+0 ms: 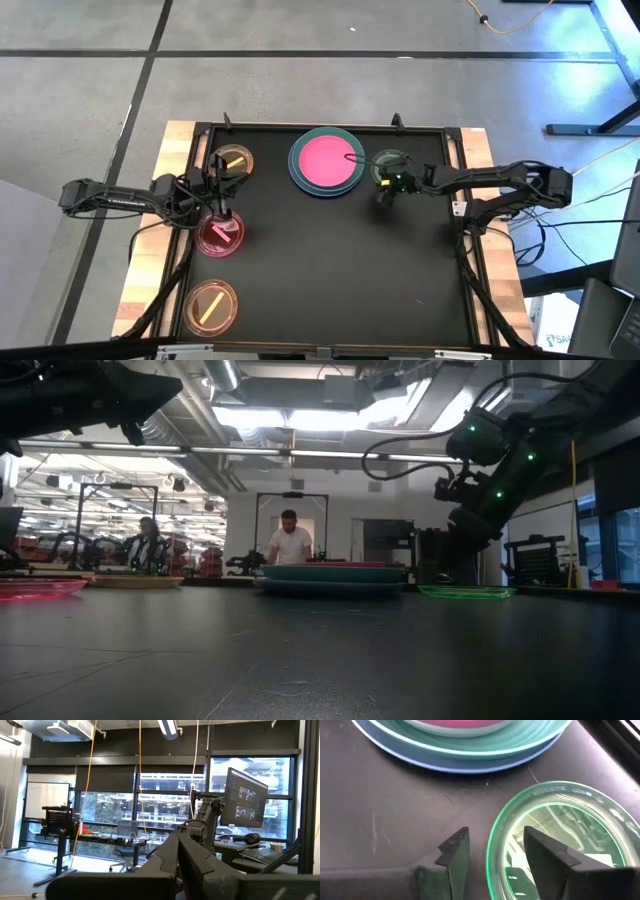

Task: Stack plastic plates
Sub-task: Stack the light green plate on top of the pink plate

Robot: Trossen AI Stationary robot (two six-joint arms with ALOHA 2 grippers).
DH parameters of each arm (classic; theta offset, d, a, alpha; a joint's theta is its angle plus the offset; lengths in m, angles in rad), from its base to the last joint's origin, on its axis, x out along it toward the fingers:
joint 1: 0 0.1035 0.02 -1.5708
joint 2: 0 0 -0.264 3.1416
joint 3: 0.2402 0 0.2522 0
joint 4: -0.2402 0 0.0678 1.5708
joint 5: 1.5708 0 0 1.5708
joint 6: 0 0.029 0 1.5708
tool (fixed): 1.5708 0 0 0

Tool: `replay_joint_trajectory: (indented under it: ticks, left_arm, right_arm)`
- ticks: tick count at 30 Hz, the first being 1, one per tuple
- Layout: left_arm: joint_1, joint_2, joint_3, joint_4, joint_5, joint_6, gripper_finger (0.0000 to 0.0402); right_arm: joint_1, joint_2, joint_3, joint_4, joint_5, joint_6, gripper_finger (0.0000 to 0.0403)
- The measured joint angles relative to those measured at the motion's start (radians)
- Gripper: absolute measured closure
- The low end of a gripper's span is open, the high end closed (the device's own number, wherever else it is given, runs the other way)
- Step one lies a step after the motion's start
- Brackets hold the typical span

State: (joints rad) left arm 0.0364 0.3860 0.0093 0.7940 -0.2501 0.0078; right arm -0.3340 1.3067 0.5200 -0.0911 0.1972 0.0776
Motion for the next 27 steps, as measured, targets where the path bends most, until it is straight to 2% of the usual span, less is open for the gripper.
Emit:
replay_joint_trajectory:
  ticks: [7,13,18,21,27]
  left_arm:
    - [0.0,0.0,0.0,0.0,0.0,0.0,0.0395]
    - [0.0,0.0,0.0,0.0,0.0,0.0,0.0395]
    - [0.0,0.0,0.0,0.0,0.0,0.0,0.0395]
    - [0.0,0.0,0.0,0.0,0.0,0.0,0.0395]
    - [0.0,0.0,0.0,-0.001,0.0,0.0,0.0395]
  right_arm:
    - [-0.002,0.078,-0.008,0.051,-0.015,0.004,0.0226]
    - [-0.002,0.161,-0.005,0.103,0.02,0.002,0.0226]
    - [-0.013,0.172,-0.001,0.098,0.036,-0.007,0.0229]
    - [-0.033,0.172,0.0,0.091,0.027,-0.008,0.0248]
    - [-0.076,0.172,0.0,0.085,0.007,-0.059,0.0315]
